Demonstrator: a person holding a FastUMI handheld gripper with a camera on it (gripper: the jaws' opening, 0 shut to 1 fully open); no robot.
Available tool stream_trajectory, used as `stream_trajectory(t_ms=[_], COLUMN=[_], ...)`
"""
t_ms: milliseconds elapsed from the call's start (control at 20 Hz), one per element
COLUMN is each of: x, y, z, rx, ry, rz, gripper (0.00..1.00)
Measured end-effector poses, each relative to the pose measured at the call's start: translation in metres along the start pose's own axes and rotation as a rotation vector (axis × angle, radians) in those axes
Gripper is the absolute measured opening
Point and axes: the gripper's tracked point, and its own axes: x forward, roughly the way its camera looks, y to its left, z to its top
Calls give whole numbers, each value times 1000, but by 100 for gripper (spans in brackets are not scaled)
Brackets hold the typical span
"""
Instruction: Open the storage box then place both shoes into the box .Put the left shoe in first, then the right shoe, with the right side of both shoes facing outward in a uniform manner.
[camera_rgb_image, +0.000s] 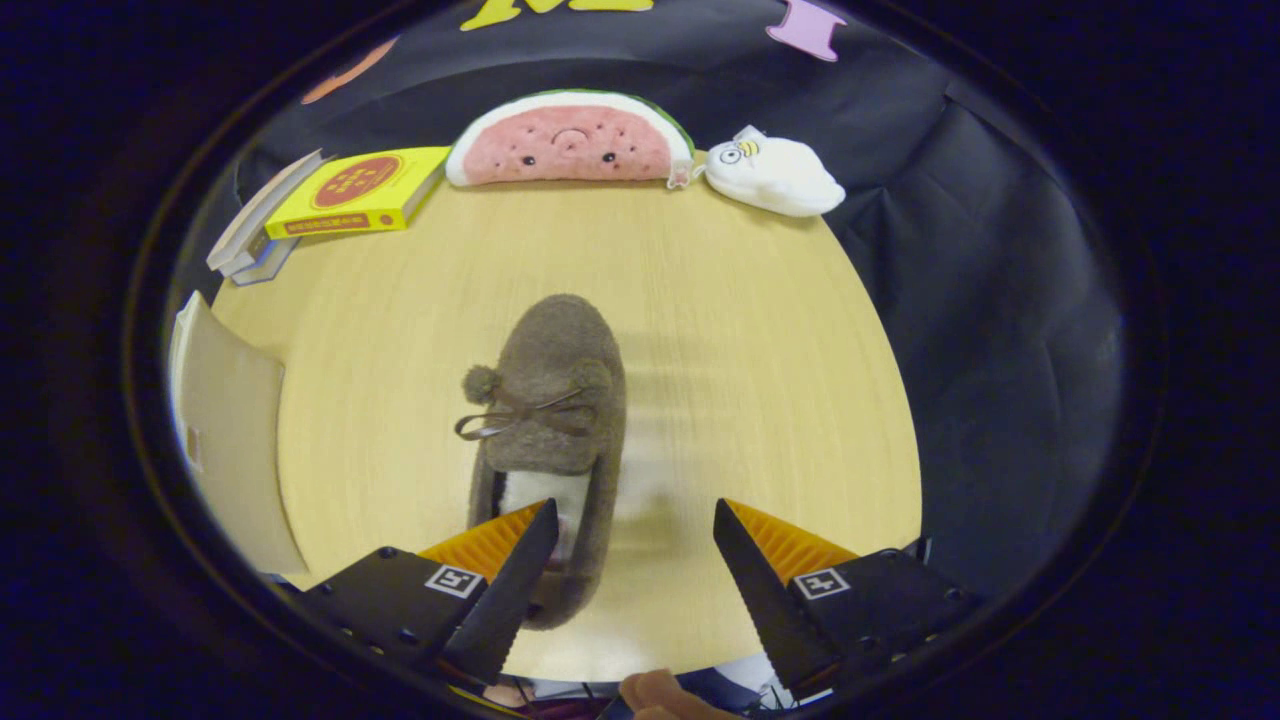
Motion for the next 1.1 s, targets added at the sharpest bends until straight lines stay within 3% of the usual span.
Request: stream_trajectory(t_ms=[100,300,450,550,700,750,900,1100], x=[10,27,30,27,28,26,14,-20], y=[-6,5,27,29,30,30,30,27], z=[5,5,3,3,5,5,1,9], rx=[21,22,-16,-17,23,42,101,99], ry=[10,27,54,52,44,50,83,47], rz=[-20,26,127,144,159,177,228,225], gripper=[96,92,42,9,7,0,0,0])
